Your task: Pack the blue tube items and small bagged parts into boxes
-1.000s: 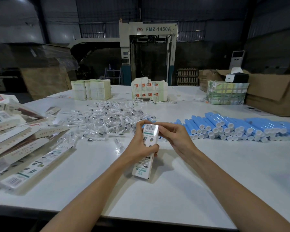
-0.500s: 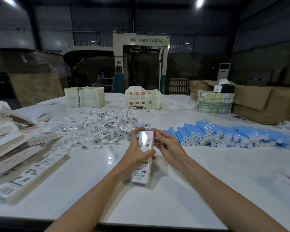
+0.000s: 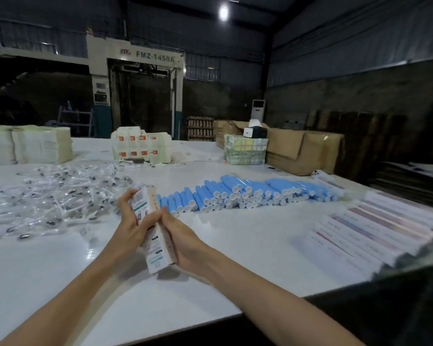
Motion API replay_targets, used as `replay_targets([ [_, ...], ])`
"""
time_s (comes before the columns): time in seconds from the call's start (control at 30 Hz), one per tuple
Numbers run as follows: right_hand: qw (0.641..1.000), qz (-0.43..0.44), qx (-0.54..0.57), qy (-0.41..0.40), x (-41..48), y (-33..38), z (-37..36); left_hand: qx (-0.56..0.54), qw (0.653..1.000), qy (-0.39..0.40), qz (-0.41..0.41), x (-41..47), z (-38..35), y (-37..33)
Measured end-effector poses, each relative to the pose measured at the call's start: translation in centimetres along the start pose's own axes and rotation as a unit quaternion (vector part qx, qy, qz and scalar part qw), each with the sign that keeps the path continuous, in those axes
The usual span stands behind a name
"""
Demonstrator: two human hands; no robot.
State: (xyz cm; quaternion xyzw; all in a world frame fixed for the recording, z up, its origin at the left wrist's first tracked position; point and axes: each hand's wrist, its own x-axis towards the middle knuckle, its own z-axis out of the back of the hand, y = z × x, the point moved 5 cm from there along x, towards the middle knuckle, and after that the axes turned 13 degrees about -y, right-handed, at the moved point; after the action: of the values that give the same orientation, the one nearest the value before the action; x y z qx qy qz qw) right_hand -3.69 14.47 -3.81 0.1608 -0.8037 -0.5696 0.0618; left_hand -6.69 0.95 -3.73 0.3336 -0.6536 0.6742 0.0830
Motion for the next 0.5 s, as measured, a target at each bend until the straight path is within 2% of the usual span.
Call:
replay_targets([
  [0.17,0.996,0.016,-0.07,-0.05,-1.3,-0.2,2.9,0.053,0.996,0.077,-0.007,-0.6,-1.0,1.9],
  [0.33,0.99,0.04,-0.101,-0.089,-2.9,2.9,7.3,0.144,0.981,0.114,-0.064,-0.7,-0.6,3.1],
  [0.4,0.979,0.067,-0.148,-0.125,-4.2,5.6,10.6,0.182,0.969,0.138,-0.093,-0.8,0.0,3.9],
  [0.5,0.942,0.133,-0.248,-0.186,-6.9,11.1,15.9,0.227,0.951,0.161,-0.138,-0.9,0.4,4.2],
])
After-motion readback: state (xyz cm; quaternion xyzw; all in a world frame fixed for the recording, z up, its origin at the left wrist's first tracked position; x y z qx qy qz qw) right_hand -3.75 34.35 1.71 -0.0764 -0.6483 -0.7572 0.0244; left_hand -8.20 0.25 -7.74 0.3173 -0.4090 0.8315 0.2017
